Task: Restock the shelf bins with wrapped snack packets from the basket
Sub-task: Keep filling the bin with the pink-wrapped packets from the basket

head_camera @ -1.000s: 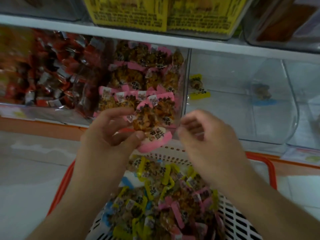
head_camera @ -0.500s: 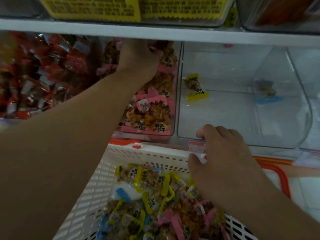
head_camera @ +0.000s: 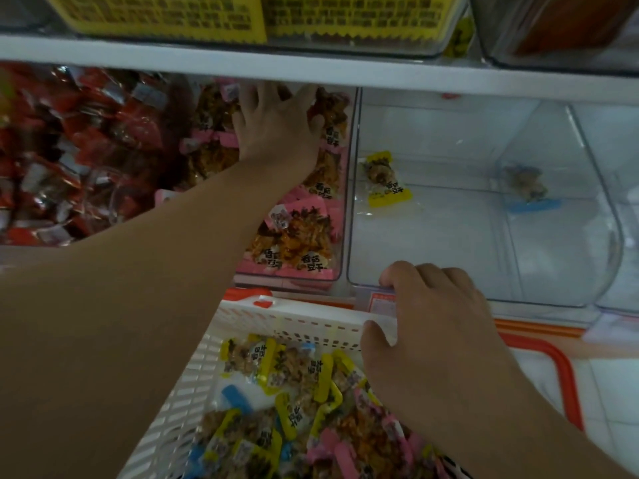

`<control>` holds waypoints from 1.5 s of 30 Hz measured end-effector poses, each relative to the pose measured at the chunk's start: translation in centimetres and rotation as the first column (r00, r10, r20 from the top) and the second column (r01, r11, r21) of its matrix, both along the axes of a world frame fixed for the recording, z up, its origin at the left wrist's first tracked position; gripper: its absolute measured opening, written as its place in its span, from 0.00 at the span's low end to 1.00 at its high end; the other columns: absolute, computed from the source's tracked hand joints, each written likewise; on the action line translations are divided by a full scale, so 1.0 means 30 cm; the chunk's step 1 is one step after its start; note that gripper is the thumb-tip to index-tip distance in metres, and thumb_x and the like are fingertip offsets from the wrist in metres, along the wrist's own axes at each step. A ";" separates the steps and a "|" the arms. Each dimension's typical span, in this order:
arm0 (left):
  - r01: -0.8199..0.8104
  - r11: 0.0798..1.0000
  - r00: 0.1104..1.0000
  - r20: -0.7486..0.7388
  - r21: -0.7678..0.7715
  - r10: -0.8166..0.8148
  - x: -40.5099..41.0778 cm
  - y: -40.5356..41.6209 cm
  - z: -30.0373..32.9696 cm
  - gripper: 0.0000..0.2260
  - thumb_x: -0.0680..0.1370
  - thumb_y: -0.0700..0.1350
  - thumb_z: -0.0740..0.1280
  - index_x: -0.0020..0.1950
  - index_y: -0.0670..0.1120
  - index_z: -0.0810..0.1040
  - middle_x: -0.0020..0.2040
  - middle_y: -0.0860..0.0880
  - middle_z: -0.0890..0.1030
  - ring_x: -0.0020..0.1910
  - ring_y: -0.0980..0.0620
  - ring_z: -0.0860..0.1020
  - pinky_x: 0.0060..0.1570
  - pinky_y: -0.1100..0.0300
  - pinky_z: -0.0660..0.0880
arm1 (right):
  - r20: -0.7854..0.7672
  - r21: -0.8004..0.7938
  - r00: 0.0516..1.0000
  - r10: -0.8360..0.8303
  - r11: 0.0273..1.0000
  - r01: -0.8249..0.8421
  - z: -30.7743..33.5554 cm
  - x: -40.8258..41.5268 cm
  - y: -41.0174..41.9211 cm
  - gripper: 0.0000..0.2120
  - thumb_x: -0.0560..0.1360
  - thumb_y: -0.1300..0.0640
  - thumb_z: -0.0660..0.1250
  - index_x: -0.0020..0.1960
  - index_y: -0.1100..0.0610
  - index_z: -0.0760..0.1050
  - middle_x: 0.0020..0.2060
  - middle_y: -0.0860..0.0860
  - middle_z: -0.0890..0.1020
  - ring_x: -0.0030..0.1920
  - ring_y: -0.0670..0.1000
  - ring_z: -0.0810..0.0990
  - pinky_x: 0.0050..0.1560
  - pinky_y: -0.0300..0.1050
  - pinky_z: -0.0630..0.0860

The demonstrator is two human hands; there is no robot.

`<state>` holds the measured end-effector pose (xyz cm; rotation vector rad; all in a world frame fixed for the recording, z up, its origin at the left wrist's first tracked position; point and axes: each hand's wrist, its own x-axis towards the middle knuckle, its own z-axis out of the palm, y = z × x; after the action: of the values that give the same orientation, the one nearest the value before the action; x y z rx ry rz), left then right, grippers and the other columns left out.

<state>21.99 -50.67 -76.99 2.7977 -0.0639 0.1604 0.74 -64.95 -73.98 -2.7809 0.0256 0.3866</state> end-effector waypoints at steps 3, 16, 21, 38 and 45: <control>0.042 0.997 0.999 -0.021 0.067 -0.041 0.001 0.011 -0.014 0.23 0.85 0.57 0.57 0.80 0.59 0.62 0.81 0.41 0.56 0.80 0.32 0.51 0.76 0.37 0.54 | -0.014 -0.016 1.000 -0.003 1.000 0.002 0.003 0.003 0.002 0.18 0.80 0.41 0.61 0.67 0.43 0.62 0.61 0.43 0.69 0.63 0.47 0.62 0.72 0.47 0.66; 0.134 0.988 0.981 0.130 0.078 -0.144 -0.250 0.165 0.083 0.24 0.83 0.52 0.59 0.80 0.62 0.65 0.78 0.42 0.64 0.72 0.32 0.64 0.68 0.36 0.65 | 0.110 0.022 0.992 -0.066 0.998 0.064 -0.011 0.007 -0.016 0.20 0.76 0.53 0.69 0.67 0.55 0.72 0.61 0.54 0.73 0.65 0.57 0.69 0.66 0.53 0.70; 0.093 0.989 0.992 0.092 -0.111 -0.083 -0.601 0.359 0.082 0.26 0.77 0.39 0.66 0.76 0.51 0.73 0.69 0.43 0.72 0.65 0.37 0.74 0.62 0.36 0.75 | 0.211 0.169 0.976 0.045 0.982 -0.082 0.005 -0.055 0.018 0.09 0.78 0.59 0.67 0.58 0.54 0.76 0.54 0.52 0.77 0.54 0.52 0.76 0.52 0.50 0.78; -0.231 0.972 0.871 -0.434 0.052 0.230 -1.051 0.509 -0.015 0.44 0.79 0.42 0.66 0.84 0.48 0.37 0.79 0.42 0.55 0.75 0.37 0.62 0.73 0.41 0.64 | -0.335 -0.199 0.871 0.360 0.876 -0.439 -0.379 -0.390 0.036 0.39 0.74 0.51 0.75 0.80 0.51 0.61 0.72 0.55 0.71 0.69 0.62 0.74 0.68 0.60 0.71; -0.397 0.818 0.871 -0.452 -0.416 0.192 -1.103 0.375 0.127 0.09 0.82 0.51 0.68 0.61 0.52 0.80 0.61 0.54 0.80 0.55 0.53 0.81 0.54 0.57 0.79 | -0.035 0.236 0.917 0.397 0.895 -0.378 -0.052 -0.315 0.113 0.34 0.73 0.47 0.78 0.76 0.42 0.71 0.69 0.42 0.75 0.71 0.48 0.68 0.72 0.49 0.68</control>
<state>-11.08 -39.42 -73.18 2.2430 0.4605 -0.2793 -8.71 -61.56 -75.54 -2.5319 -0.5304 0.5638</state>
